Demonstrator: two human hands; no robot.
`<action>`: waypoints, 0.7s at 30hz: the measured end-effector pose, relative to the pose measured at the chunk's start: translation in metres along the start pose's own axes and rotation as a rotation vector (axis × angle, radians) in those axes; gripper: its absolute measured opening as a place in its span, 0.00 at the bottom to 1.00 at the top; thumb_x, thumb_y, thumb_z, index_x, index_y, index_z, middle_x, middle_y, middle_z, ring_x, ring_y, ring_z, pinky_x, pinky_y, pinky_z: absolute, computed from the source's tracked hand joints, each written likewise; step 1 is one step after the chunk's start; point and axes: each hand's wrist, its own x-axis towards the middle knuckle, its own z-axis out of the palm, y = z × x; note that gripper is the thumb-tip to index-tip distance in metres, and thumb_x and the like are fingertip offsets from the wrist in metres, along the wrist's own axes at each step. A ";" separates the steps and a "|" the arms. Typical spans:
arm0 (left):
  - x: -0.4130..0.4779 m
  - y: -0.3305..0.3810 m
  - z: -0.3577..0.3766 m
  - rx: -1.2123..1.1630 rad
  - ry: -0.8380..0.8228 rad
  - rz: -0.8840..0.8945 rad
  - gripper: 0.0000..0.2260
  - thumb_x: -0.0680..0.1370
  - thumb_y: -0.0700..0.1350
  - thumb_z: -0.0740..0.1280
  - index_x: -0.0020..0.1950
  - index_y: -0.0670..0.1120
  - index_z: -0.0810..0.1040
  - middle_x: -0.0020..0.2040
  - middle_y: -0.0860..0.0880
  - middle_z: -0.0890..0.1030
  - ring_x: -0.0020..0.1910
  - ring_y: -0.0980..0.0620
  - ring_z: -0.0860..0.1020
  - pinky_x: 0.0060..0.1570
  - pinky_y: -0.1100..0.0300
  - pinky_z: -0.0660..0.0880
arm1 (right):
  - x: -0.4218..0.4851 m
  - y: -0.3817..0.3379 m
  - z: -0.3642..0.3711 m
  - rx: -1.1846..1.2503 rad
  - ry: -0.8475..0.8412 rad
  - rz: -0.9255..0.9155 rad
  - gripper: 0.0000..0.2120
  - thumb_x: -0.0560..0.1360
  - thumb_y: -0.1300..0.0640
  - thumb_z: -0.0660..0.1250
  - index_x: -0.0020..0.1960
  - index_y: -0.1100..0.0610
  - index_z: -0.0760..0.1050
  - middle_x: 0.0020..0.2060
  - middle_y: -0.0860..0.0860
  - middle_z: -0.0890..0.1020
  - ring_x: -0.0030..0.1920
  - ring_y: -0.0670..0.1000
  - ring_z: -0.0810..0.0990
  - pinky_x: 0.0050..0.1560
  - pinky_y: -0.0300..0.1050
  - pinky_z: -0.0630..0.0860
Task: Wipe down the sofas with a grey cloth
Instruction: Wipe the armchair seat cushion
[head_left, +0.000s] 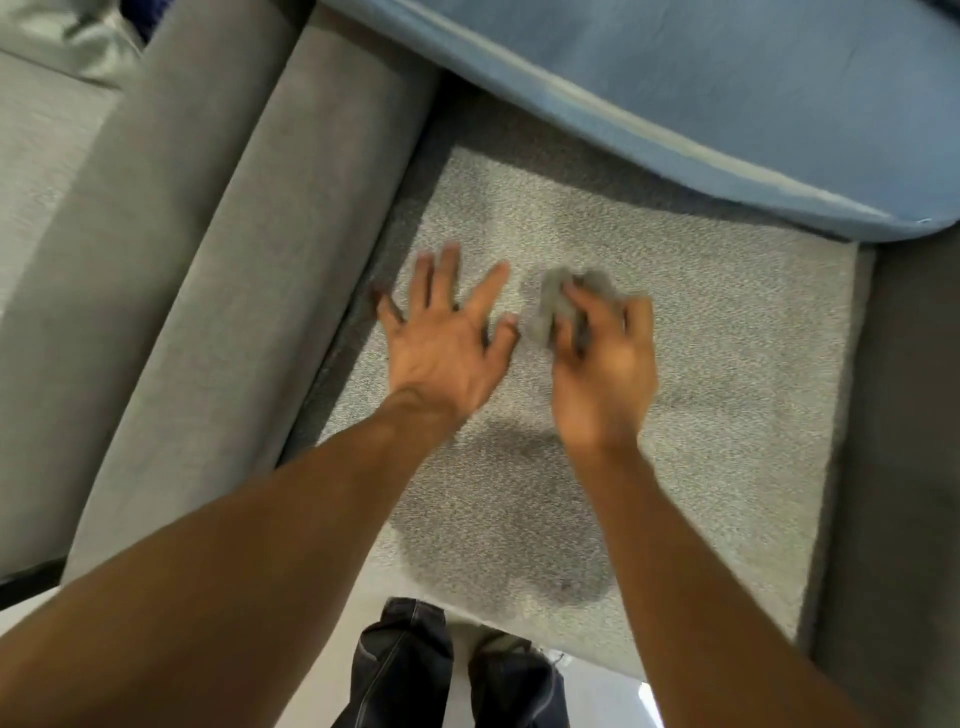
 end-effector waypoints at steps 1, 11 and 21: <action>-0.003 -0.011 -0.003 -0.059 0.013 -0.059 0.26 0.83 0.65 0.47 0.81 0.66 0.48 0.85 0.48 0.44 0.83 0.42 0.46 0.75 0.32 0.53 | 0.023 -0.006 0.007 -0.034 -0.013 0.000 0.15 0.81 0.49 0.65 0.67 0.46 0.75 0.58 0.50 0.73 0.43 0.42 0.72 0.38 0.38 0.73; -0.010 -0.031 -0.007 -0.186 0.024 -0.068 0.26 0.84 0.64 0.50 0.82 0.66 0.50 0.84 0.49 0.45 0.82 0.44 0.52 0.76 0.48 0.61 | -0.026 0.011 -0.001 -0.134 -0.310 -0.132 0.13 0.82 0.49 0.60 0.64 0.47 0.76 0.55 0.51 0.74 0.35 0.52 0.79 0.37 0.46 0.76; -0.008 -0.033 -0.002 -0.204 0.090 -0.048 0.26 0.84 0.63 0.52 0.82 0.65 0.53 0.84 0.48 0.48 0.81 0.45 0.53 0.72 0.46 0.68 | 0.015 -0.001 0.022 -0.146 -0.213 -0.053 0.12 0.82 0.49 0.63 0.63 0.51 0.78 0.59 0.52 0.75 0.40 0.51 0.81 0.42 0.49 0.80</action>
